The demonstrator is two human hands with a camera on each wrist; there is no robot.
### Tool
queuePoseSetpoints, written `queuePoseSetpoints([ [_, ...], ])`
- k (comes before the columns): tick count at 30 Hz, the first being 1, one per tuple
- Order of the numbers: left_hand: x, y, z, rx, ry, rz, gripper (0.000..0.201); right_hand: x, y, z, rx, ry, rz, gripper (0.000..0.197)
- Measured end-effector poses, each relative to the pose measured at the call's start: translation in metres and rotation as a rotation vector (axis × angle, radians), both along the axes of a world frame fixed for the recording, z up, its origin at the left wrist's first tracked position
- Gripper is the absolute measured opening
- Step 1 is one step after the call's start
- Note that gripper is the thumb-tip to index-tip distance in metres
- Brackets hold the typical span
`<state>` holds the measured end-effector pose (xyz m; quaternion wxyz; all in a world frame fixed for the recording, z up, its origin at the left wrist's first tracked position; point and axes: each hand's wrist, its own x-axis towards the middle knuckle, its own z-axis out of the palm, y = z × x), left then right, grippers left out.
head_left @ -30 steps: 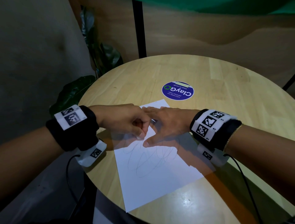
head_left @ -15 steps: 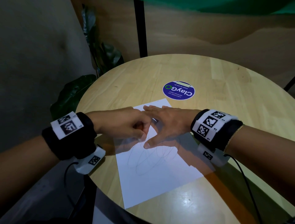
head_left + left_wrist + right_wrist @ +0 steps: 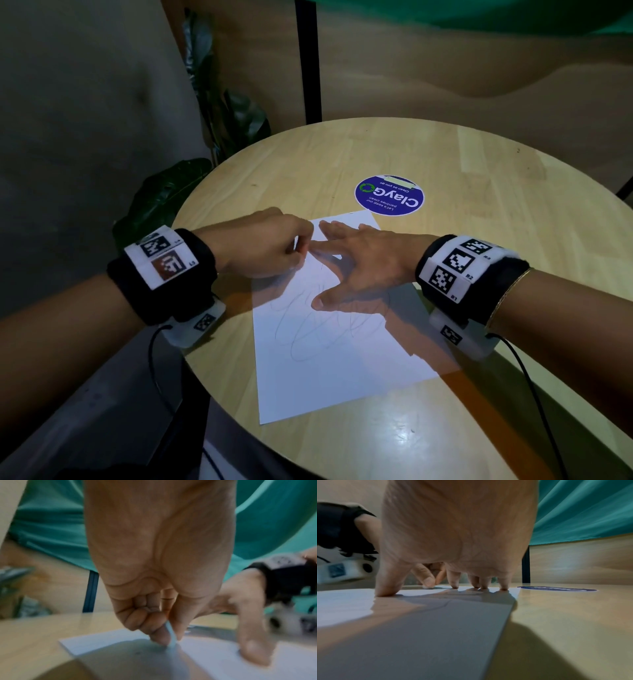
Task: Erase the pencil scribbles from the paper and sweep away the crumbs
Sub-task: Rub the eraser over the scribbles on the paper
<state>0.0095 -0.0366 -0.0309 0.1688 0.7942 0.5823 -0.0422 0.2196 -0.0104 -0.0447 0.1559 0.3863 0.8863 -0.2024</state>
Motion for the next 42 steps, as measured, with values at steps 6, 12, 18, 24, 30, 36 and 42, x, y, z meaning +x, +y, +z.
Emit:
queuePoseSetpoints([
  [6,-0.001,-0.001,0.004,-0.112,-0.008,-0.019,0.004,0.000,0.002,-0.001,0.005,-0.008,0.003,0.095],
  [12,0.003,-0.013,0.001,-0.235,-0.105,-0.072,0.005,0.000,0.006,-0.007,-0.010,0.008,-0.023,0.102],
  [18,-0.009,0.012,0.000,0.003,0.011,0.062,0.007,0.001,0.008,-0.009,-0.012,-0.027,-0.055,0.119],
  [24,-0.001,0.019,0.003,-0.082,-0.028,-0.026,0.008,0.001,0.012,-0.013,-0.006,-0.019,-0.058,0.125],
  [30,0.001,0.018,0.000,-0.163,-0.089,-0.042,0.007,0.001,0.018,-0.020,-0.015,0.004,-0.058,0.129],
  [36,-0.014,0.018,0.001,-0.015,-0.027,0.037,0.005,0.001,0.024,-0.011,-0.050,-0.070,-0.062,0.120],
  [42,-0.023,0.002,-0.002,-0.055,-0.085,-0.014,0.005,-0.005,0.018,-0.007,-0.052,-0.005,0.074,0.089],
])
